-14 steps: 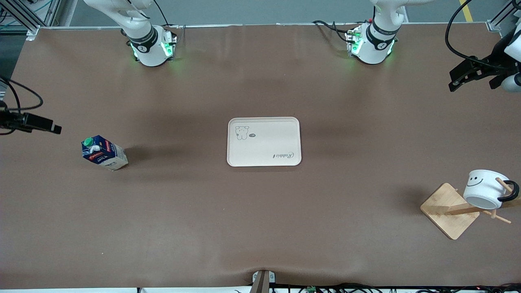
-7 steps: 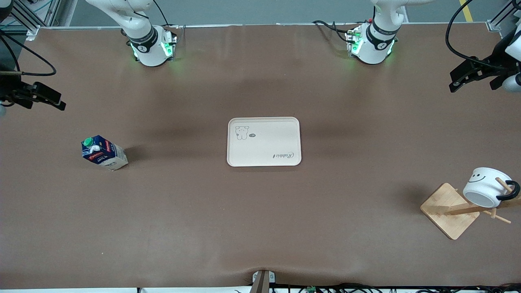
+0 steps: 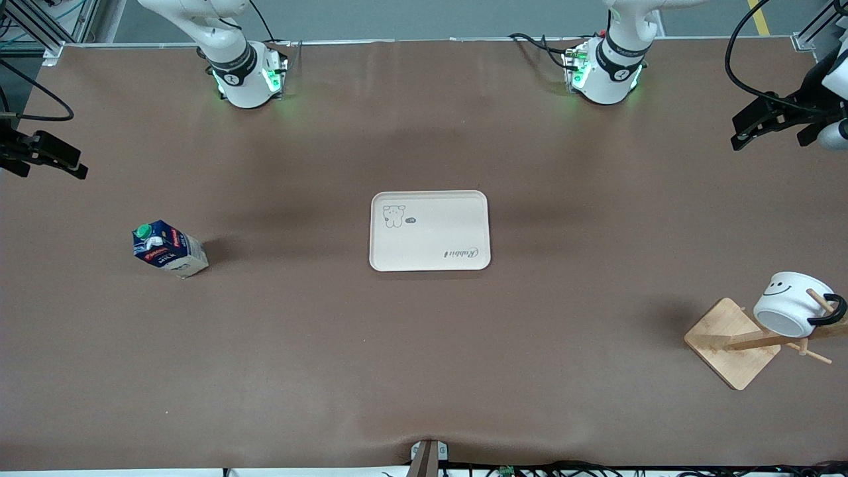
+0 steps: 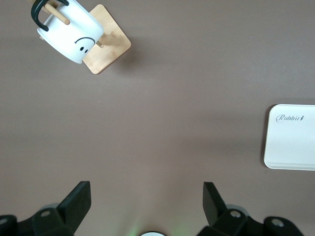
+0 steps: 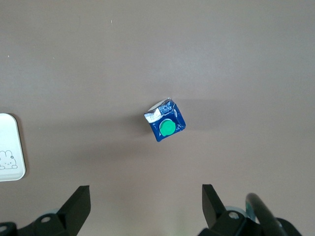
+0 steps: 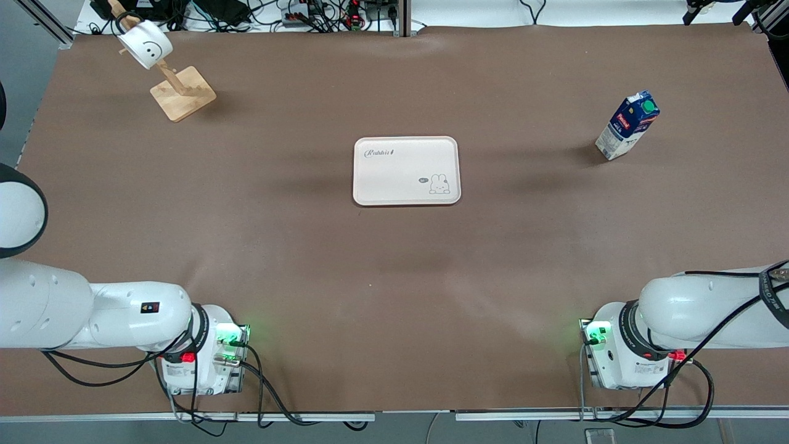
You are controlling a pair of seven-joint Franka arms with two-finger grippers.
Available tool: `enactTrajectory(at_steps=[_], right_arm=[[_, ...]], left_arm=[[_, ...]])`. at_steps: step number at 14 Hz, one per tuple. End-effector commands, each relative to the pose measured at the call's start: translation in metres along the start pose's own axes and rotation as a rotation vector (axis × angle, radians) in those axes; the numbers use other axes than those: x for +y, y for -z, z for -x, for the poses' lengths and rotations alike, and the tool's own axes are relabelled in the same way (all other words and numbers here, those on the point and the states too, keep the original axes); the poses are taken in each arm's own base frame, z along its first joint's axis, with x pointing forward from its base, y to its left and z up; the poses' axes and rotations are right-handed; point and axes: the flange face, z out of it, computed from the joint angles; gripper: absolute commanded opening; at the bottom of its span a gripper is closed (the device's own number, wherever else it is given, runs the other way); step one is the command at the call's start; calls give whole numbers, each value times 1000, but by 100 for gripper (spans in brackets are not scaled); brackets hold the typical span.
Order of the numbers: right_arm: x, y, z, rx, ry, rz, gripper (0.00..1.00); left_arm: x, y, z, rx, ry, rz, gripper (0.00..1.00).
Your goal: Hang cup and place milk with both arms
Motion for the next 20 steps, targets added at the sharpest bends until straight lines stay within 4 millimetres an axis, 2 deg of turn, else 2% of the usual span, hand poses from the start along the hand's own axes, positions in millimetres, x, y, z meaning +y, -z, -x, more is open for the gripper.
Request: enactTrajectory(at_steps=[1,6,11,20], right_arm=[[-3,7,-1,-5,10,11,100],[-3,4,-3,-10,15,4,100],[-3,3,-3,-13,15,3,100],[-4,1,-4,-17,16,3,100]], left_arm=[[-2,3,6,11,1,-18,100],[-1,-2,9,-6,1,-20,100],[3,3,16,1,6,-12,100],[9,4,7,6,-22,-5,100]])
